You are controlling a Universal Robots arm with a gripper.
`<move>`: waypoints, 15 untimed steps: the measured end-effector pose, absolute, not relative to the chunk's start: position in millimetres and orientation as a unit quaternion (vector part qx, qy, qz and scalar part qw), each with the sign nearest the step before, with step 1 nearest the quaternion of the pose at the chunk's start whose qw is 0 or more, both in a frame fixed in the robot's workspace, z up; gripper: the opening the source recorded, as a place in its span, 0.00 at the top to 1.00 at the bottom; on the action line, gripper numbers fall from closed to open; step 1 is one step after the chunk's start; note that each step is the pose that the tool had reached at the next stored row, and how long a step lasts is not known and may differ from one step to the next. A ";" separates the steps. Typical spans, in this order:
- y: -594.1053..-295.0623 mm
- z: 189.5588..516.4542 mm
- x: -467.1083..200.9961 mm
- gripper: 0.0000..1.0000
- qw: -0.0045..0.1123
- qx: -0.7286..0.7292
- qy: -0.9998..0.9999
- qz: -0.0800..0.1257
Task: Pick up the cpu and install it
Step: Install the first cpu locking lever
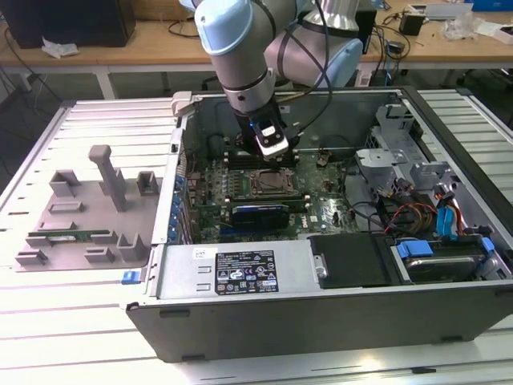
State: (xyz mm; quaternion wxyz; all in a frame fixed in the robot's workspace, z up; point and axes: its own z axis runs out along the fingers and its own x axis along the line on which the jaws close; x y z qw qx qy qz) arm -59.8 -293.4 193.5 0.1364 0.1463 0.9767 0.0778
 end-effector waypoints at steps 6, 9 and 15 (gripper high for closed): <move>-293.5 196.0 -59.9 0.89 0.136 0.146 0.977 0.077; -293.5 202.5 -59.8 0.89 0.136 0.146 0.977 0.077; -290.4 205.9 -70.7 0.89 0.138 0.147 0.976 0.079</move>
